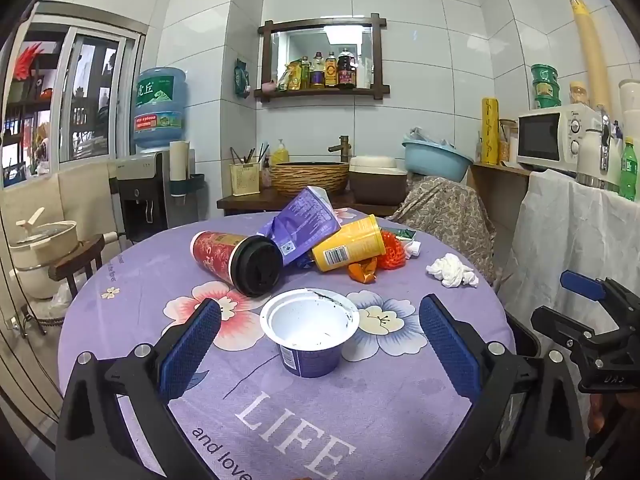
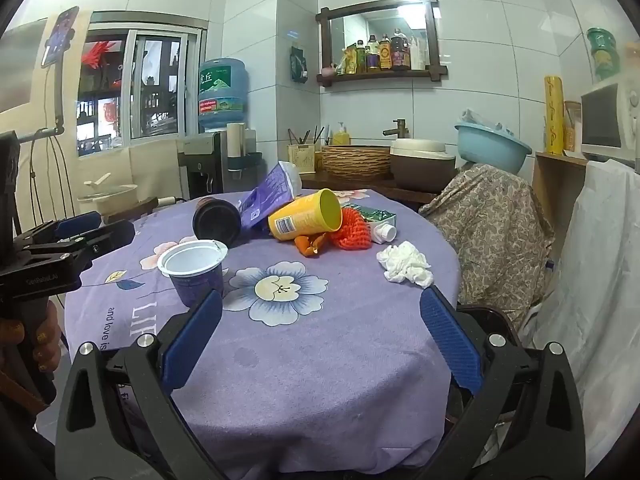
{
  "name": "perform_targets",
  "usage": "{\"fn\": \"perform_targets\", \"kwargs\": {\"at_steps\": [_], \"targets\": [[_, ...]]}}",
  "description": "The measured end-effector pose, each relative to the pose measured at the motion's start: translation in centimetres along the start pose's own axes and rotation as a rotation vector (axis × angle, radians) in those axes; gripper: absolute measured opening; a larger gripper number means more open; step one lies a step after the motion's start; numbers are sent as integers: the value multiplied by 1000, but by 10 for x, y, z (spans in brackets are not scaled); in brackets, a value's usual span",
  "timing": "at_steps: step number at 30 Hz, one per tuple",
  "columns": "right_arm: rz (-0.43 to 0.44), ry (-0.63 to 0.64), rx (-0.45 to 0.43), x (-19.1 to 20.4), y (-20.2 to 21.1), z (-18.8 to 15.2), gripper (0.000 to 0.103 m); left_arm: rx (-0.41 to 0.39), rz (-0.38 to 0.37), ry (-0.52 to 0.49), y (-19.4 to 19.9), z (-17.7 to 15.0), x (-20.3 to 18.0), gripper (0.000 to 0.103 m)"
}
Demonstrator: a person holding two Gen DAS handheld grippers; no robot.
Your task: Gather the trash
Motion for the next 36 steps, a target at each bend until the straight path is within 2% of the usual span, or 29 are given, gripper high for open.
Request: {"fn": "perform_targets", "kwargs": {"at_steps": [12, 36], "targets": [[-2, 8, 4, 4, -1, -3, 98, 6, 3, 3, 7, 1, 4, 98], [3, 3, 14, 4, -6, -7, 98, 30, -8, 1, -8, -13, -2, 98]]}}
Point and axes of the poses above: each gripper's, at about its wrist camera, not at the fingertips, and y roughly against the way its jaws point, x to its left, z to its top, the point moved 8 cm from there along -y, roughly the way its jaws point, and after that the axes turned 7 degrees about -z, right-handed, at the moved point
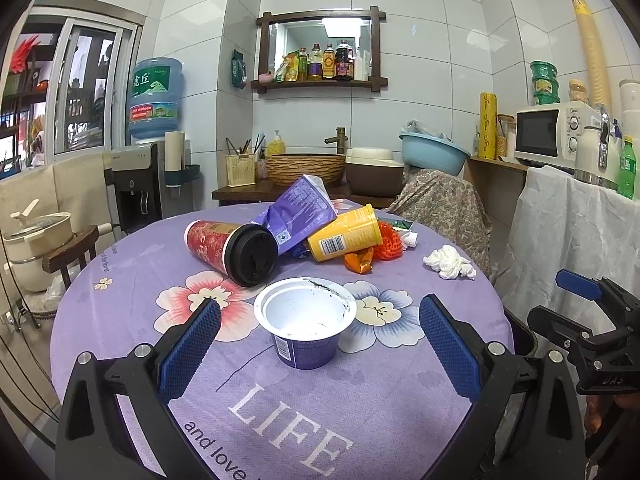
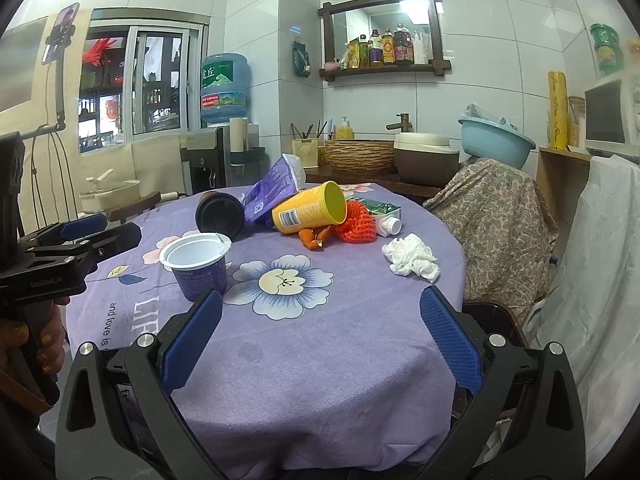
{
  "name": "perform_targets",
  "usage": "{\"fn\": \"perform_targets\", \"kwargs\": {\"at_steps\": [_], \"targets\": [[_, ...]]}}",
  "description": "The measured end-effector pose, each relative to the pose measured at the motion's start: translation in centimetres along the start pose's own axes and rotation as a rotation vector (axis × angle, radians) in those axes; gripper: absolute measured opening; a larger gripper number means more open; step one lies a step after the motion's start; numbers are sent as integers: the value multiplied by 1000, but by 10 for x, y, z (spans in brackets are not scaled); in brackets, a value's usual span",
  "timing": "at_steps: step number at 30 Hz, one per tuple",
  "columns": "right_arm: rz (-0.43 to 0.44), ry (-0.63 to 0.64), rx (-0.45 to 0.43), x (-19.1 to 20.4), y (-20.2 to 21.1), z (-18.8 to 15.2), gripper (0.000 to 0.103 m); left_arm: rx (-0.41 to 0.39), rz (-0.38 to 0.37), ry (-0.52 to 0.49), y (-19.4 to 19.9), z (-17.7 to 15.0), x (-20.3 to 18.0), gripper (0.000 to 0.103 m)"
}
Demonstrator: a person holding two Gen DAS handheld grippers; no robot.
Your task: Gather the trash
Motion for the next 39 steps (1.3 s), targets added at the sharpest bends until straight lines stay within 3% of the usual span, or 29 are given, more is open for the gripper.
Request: {"fn": "perform_targets", "kwargs": {"at_steps": [39], "targets": [[13, 8, 20, 7, -3, -3, 98, 10, -4, 16, 0, -3, 5, 98]]}}
Point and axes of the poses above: each gripper's, at about its wrist camera, not at the fingertips, and y roughly against the way its jaws point, x to its left, z to its top, the point moved 8 cm from there along -y, roughly the way its jaws point, and after that the axes turned 7 degrees about -z, right-handed, at the moved point
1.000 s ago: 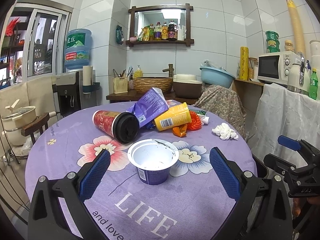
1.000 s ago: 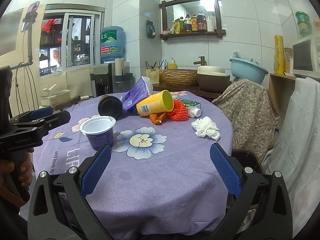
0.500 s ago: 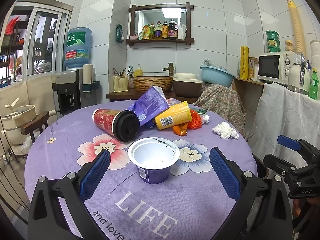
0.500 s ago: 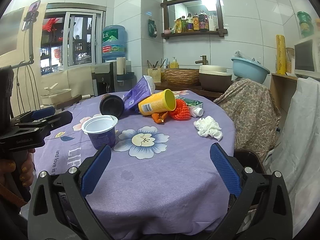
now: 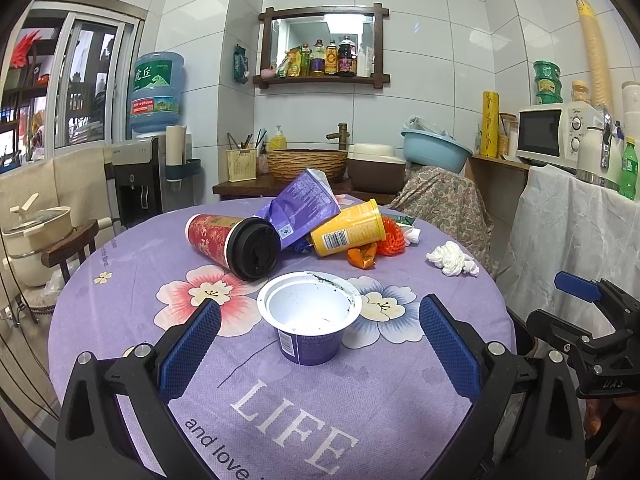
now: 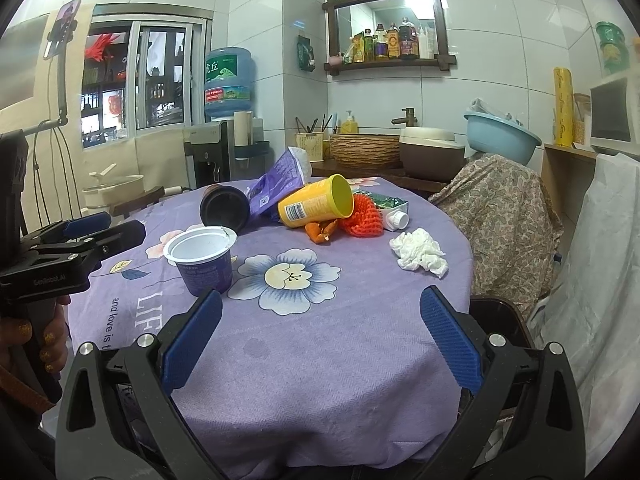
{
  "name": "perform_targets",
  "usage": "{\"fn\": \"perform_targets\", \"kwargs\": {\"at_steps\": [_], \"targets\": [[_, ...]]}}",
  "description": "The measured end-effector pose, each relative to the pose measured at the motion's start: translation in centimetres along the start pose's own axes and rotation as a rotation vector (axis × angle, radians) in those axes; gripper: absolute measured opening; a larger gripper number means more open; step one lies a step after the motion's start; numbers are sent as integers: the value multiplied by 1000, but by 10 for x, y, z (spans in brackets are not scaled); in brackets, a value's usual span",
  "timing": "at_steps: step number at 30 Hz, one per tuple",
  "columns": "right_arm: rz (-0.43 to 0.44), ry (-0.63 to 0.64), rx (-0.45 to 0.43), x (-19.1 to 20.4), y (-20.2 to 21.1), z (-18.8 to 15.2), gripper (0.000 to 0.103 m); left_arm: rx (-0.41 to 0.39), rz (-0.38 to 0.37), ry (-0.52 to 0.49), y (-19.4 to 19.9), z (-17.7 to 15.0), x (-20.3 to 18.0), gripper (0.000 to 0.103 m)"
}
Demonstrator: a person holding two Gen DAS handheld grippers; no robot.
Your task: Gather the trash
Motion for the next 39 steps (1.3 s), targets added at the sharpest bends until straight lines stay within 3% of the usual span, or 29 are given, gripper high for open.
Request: {"fn": "perform_targets", "kwargs": {"at_steps": [19, 39], "targets": [[-6, -4, 16, -3, -4, -3, 98, 5, 0, 6, -2, 0, 5, 98], [41, 56, 145, 20, -47, -9, 98, 106, 46, 64, -21, -18, 38, 98]]}}
Point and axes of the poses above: each gripper's, at about its wrist camera, not at the fingertips, and y roughly against the way its jaws point, x to its left, z to its top, the point moved 8 cm from there along -y, roughly the way its jaws point, and after that the axes turned 7 degrees about -z, right-handed, at the moved point
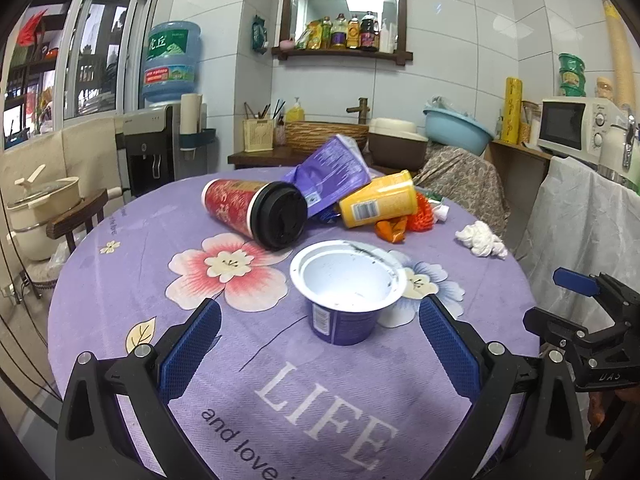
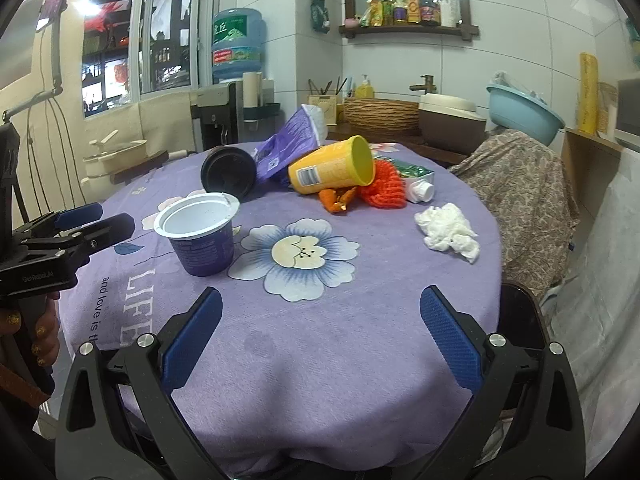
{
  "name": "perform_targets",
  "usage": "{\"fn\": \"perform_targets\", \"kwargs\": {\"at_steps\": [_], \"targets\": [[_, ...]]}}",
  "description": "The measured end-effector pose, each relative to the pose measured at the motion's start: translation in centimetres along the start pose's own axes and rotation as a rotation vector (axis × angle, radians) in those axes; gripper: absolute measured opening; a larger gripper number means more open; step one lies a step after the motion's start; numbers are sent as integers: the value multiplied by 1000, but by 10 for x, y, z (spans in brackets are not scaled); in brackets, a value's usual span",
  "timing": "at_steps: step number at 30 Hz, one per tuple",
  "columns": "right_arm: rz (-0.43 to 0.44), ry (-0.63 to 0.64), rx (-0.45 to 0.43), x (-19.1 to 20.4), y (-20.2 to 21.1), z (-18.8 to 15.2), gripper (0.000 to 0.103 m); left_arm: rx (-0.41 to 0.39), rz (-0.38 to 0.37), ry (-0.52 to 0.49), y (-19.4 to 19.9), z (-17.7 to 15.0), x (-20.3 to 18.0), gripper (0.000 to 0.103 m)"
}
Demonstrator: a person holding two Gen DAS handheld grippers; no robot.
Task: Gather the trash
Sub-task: 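Grasp the white-and-blue yogurt cup rim with the right gripper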
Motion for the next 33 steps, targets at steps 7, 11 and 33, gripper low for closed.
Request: {"fn": "perform_targets", "kwargs": {"at_steps": [7, 11, 33], "targets": [[76, 55, 73, 31, -31, 8, 98, 47, 44, 16, -7, -5, 27, 98], [124, 82, 106, 51, -48, 23, 98, 75, 71, 17, -12, -2, 48, 98], [317, -9, 385, 110, -146, 33, 21, 152, 6, 113, -38, 1, 82, 97]]}}
Point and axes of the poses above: each gripper's, at about its wrist camera, not at the fingertips, and y roughly against the way its jaws point, x to its left, z to its top, the point moved 8 cm from there along -y, roughly the way its jaws point, and after that the axes turned 7 degrees about -z, right-handed, at the moved point
